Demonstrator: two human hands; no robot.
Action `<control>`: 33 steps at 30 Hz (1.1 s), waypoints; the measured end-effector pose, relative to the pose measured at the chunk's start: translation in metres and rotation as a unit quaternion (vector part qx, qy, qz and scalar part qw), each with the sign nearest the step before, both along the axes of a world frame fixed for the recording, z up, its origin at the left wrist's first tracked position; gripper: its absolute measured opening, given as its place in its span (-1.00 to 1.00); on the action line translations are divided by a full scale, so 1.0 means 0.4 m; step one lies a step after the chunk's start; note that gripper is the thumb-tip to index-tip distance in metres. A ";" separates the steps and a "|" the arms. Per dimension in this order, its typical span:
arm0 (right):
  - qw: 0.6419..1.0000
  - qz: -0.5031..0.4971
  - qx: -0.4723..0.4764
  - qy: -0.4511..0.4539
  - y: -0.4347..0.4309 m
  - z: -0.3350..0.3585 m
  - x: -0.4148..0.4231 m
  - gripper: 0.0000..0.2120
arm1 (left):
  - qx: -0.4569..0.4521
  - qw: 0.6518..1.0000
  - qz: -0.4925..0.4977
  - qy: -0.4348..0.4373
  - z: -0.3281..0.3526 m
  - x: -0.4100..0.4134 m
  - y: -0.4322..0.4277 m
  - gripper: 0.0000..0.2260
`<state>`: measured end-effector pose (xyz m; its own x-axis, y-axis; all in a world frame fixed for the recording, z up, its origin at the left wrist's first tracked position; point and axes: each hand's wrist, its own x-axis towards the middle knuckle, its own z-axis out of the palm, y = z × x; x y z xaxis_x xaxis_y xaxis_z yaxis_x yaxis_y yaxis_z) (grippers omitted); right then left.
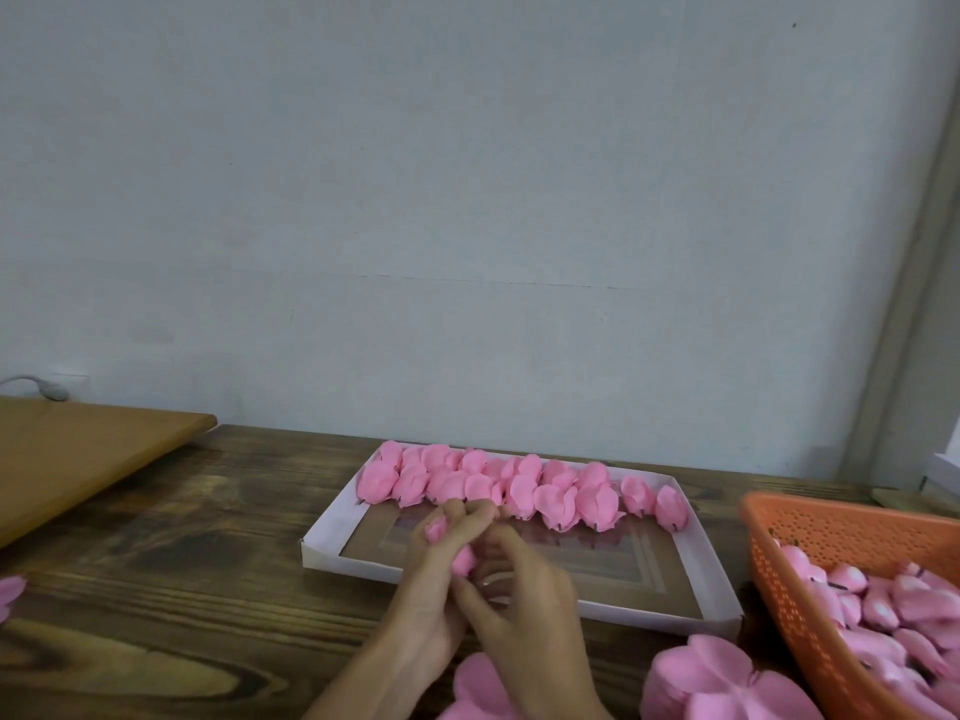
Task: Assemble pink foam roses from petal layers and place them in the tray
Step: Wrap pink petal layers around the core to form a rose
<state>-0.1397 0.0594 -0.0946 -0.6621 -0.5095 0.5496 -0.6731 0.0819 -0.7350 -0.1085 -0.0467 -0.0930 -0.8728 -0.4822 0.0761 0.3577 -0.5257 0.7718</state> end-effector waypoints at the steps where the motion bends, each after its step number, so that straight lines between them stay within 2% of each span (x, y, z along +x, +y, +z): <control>1: 1.000 0.002 -0.008 -0.019 0.001 0.002 -0.003 -0.71 | -0.005 1.000 -0.007 0.002 0.002 0.002 0.002 -0.52; 3: 0.995 0.036 -0.034 -0.088 0.003 0.013 -0.006 -0.74 | -0.023 1.000 -0.021 0.006 0.004 0.004 0.002 -0.61; 6: 0.974 0.124 -0.062 -0.177 0.002 0.034 0.000 -0.61 | -0.056 0.997 -0.048 0.022 0.006 0.008 -0.004 -0.55; 8: 0.959 0.158 -0.070 -0.223 -0.002 0.043 0.001 -0.60 | -0.091 0.994 -0.061 0.014 0.009 0.014 -0.009 -0.53; 12: 0.918 0.176 -0.105 -0.339 -0.005 0.042 -0.003 -0.80 | -0.139 0.986 -0.089 0.019 0.014 0.025 -0.018 -0.62; 15: 0.911 0.164 -0.091 -0.367 -0.004 0.043 -0.006 -0.76 | -0.156 0.983 -0.098 0.011 0.009 0.024 -0.017 -0.58; 17: 0.935 0.146 -0.059 -0.318 0.006 0.047 -0.009 -0.73 | -0.155 0.984 -0.091 0.008 0.009 0.019 -0.015 -0.55; 19: 0.990 0.079 0.031 -0.113 0.030 0.043 -0.025 -0.82 | -0.116 0.991 -0.068 0.024 0.014 0.014 -0.018 -0.55; 20: 0.995 0.031 0.090 0.007 0.043 0.043 -0.035 -0.84 | -0.096 0.994 -0.045 0.030 0.018 0.011 -0.022 -0.56; 21: 0.986 -0.001 0.141 0.094 0.056 0.050 -0.044 -0.85 | -0.088 0.996 -0.015 0.029 0.021 0.008 -0.028 -0.58; 22: 0.975 -0.004 0.179 0.129 0.068 0.060 -0.052 -0.86 | -0.090 0.995 0.020 0.026 0.021 0.006 -0.035 -0.59; 24: 0.964 0.051 0.233 0.119 0.086 0.079 -0.068 -0.86 | -0.111 0.991 0.074 0.017 0.017 0.002 -0.053 -0.60; 28: 0.924 0.144 0.336 0.110 0.106 0.085 -0.070 -0.72 | -0.166 0.982 0.084 -0.015 -0.004 0.000 -0.066 -0.63; 30: 0.915 0.156 0.353 0.116 0.104 0.076 -0.067 -0.68 | -0.201 0.975 0.090 -0.023 -0.017 -0.004 -0.066 -0.58; 33: 0.920 0.147 0.347 0.105 0.099 0.069 -0.068 -0.66 | -0.260 0.961 0.098 -0.016 -0.029 -0.010 -0.064 -0.56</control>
